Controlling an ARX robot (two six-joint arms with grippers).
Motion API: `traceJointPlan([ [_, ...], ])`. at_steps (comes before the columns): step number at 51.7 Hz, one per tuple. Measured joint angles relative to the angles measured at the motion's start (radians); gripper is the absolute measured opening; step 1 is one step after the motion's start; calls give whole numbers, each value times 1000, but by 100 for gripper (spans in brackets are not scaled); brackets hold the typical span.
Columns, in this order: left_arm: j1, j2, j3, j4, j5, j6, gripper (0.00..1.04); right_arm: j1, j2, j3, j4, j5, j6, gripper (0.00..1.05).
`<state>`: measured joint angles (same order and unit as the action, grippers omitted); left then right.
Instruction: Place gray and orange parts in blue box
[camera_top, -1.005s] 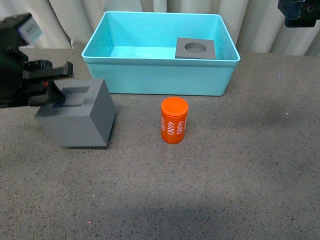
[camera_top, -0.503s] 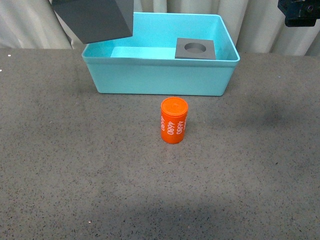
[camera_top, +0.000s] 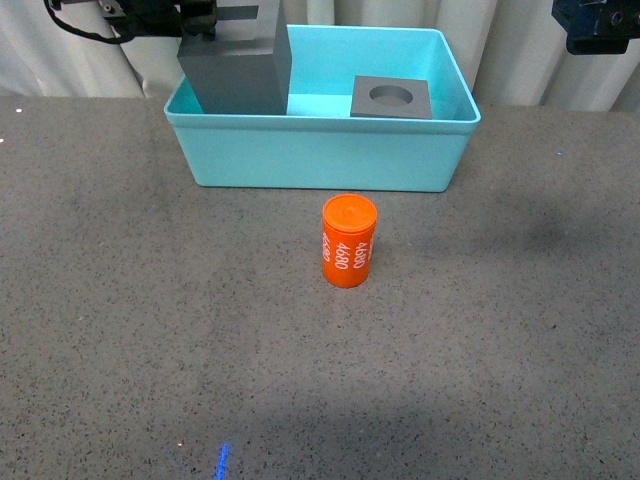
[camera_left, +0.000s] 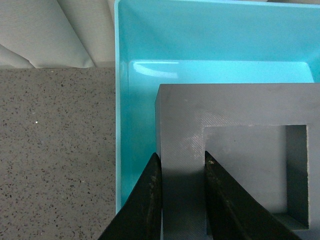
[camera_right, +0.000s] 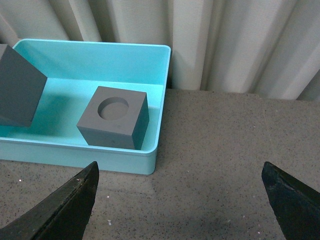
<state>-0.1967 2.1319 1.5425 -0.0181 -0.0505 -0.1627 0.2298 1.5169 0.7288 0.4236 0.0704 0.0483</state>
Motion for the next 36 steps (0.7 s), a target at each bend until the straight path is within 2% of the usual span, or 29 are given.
traceJointPlan([
  [20,-6,123,138,-153,-24,-19,18,0,0,0,0,0,0,95],
  [36,-6,169,212,-272,-92,5,18,0,0,0,0,0,0,95],
])
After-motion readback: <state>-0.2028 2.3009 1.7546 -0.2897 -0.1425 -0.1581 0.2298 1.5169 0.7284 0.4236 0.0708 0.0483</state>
